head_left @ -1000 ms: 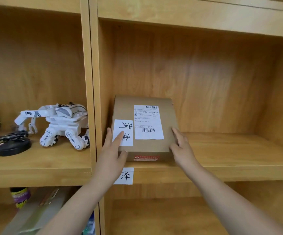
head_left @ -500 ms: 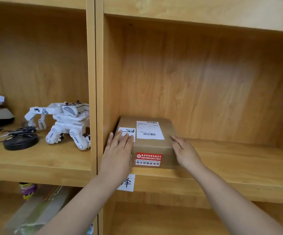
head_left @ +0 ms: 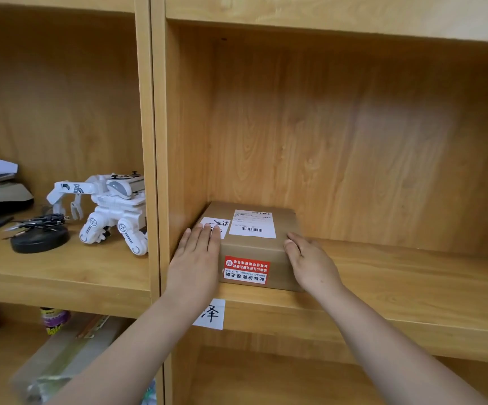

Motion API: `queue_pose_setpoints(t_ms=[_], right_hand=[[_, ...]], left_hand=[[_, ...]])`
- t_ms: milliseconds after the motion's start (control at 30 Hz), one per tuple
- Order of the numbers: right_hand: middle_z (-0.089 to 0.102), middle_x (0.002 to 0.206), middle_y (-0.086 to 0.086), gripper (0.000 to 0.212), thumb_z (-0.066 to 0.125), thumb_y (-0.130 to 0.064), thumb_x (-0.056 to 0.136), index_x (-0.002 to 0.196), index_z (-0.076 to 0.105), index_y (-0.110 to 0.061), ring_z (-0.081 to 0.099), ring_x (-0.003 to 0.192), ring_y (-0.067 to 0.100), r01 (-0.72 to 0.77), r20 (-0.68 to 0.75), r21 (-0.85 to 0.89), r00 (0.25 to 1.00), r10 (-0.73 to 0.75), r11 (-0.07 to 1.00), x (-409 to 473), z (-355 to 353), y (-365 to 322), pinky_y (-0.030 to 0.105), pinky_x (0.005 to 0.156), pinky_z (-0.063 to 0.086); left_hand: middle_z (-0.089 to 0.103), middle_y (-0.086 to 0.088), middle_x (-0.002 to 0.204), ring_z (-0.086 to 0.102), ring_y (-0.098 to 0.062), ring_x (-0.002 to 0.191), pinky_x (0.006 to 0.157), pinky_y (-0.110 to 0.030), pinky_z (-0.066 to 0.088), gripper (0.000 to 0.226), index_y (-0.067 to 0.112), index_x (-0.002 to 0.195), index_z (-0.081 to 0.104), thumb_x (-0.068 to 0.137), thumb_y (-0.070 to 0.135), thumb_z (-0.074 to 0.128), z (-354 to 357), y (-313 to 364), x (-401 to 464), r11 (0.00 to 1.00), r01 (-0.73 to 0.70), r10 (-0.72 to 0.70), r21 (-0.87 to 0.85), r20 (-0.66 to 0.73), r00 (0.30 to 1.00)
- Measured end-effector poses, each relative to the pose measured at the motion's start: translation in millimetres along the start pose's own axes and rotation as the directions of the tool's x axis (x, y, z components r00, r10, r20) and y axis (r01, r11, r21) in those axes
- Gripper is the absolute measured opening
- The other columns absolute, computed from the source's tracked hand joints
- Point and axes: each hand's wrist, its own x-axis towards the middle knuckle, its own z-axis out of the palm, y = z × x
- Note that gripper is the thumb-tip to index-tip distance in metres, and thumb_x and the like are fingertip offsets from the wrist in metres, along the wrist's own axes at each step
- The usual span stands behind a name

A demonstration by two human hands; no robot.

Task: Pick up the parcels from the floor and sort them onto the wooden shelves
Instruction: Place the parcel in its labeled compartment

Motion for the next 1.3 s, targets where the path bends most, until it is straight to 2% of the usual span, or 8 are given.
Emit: queue_pose_setpoints(t_ms=[167, 333, 433, 600, 667, 1000, 1133, 1300], right_hand=[[0.046, 0.142, 0.013, 0.047, 0.028, -0.041, 0.098, 0.141, 0.039, -0.026, 0.04, 0.133, 0.025, 0.007, 0.036, -0.024, 0.999, -0.007, 1.0, -2.8, -3.2, -0.9, 0.036, 0.1, 0.037], [0.045, 0.141, 0.014, 0.049, 0.027, -0.044, 0.098, 0.143, 0.036, -0.027, 0.043, 0.13, 0.028, 0.029, 0.06, -0.035, 0.998, -0.026, 0.999, -5.4, -7.6, -3.1, 0.037, 0.099, 0.038], [0.032, 0.15, 0.014, 0.053, 0.027, -0.047, 0.097, 0.146, 0.028, -0.026, 0.041, 0.132, 0.031, 0.034, 0.068, -0.081, 0.997, -0.028, 0.996, -11.4, -14.1, -4.3, 0.04, 0.102, 0.037], [0.026, 0.155, 0.01, 0.055, 0.041, -0.036, 0.094, 0.146, 0.025, -0.028, 0.027, 0.138, 0.03, 0.194, -0.063, -0.224, 0.975, -0.212, 0.955, -22.8, -23.3, -11.6, 0.044, 0.11, 0.027], [0.029, 0.153, 0.007, 0.056, 0.045, -0.032, 0.092, 0.145, 0.028, -0.027, 0.029, 0.136, 0.029, 0.269, -0.09, -0.27, 0.949, -0.303, 0.924, -26.1, -23.0, -15.1, 0.044, 0.109, 0.026], [0.053, 0.134, 0.008, 0.052, 0.056, -0.023, 0.079, 0.131, 0.05, -0.021, 0.046, 0.125, 0.031, 0.578, -0.107, -0.206, 0.789, -0.606, 0.789, -54.2, 10.3, -33.6, 0.048, 0.102, 0.035], [0.051, 0.137, 0.007, 0.053, 0.056, -0.02, 0.078, 0.131, 0.051, -0.02, 0.043, 0.126, 0.029, 0.677, -0.07, -0.124, 0.723, -0.687, 0.726, -71.1, 37.9, -39.9, 0.048, 0.109, 0.03], [0.051, 0.138, 0.009, 0.053, 0.055, -0.021, 0.08, 0.133, 0.049, -0.02, 0.04, 0.131, 0.026, 0.777, 0.014, -0.052, 0.629, -0.777, 0.628, -104.5, 76.7, -53.3, 0.051, 0.116, 0.02]], left_hand=[[0.05, -0.017, 0.138, 0.042, -0.029, 0.132, 0.111, -0.038, 0.016, 0.055, 0.004, 0.136, 0.041, 0.084, 0.013, 0.056, -5.6, 1.8, -4.1, 0.999, 0.024, -0.025, 0.029, 0.018, 1.0], [0.013, -0.012, 0.157, 0.008, -0.023, 0.145, 0.113, -0.032, -0.007, 0.059, 0.008, 0.147, 0.006, 0.096, 0.017, 0.033, -11.0, 2.4, -6.8, 1.0, 0.001, -0.001, 0.009, 0.02, 1.0], [-0.004, -0.011, 0.158, -0.005, -0.021, 0.145, 0.114, -0.031, -0.009, 0.062, 0.008, 0.147, -0.006, 0.097, 0.019, 0.029, -16.6, 4.1, -8.5, 1.0, 0.023, -0.023, 0.014, 0.068, 0.997], [0.04, -0.018, 0.144, 0.037, -0.032, 0.134, 0.111, -0.04, 0.024, 0.061, 0.003, 0.138, 0.037, 0.082, 0.016, 0.058, -35.9, 9.4, -17.2, 0.999, 0.037, -0.038, -0.012, -0.074, 0.997], [0.047, -0.016, 0.14, 0.04, -0.031, 0.131, 0.109, -0.044, 0.03, 0.059, 0.005, 0.135, 0.042, 0.08, 0.019, 0.061, -41.5, 11.1, -20.4, 0.999, 0.033, -0.032, 0.002, -0.107, 0.994], [0.045, -0.011, 0.142, 0.036, -0.026, 0.132, 0.111, -0.039, 0.022, 0.057, 0.014, 0.135, 0.042, 0.081, 0.027, 0.054, -47.8, 10.6, -67.1, 0.975, 0.204, -0.193, 0.09, -0.118, 0.974], [0.049, -0.01, 0.138, 0.042, -0.027, 0.128, 0.106, -0.042, 0.033, 0.056, 0.017, 0.133, 0.045, 0.08, 0.029, 0.057, -52.1, 2.1, -107.2, 0.943, 0.305, -0.297, 0.132, -0.083, 0.951], [0.041, -0.007, 0.145, 0.034, -0.025, 0.135, 0.111, -0.042, 0.024, 0.056, 0.022, 0.137, 0.04, 0.084, 0.034, 0.053, -62.6, -14.2, -165.4, 0.877, 0.445, -0.449, 0.179, -0.022, 0.893]])
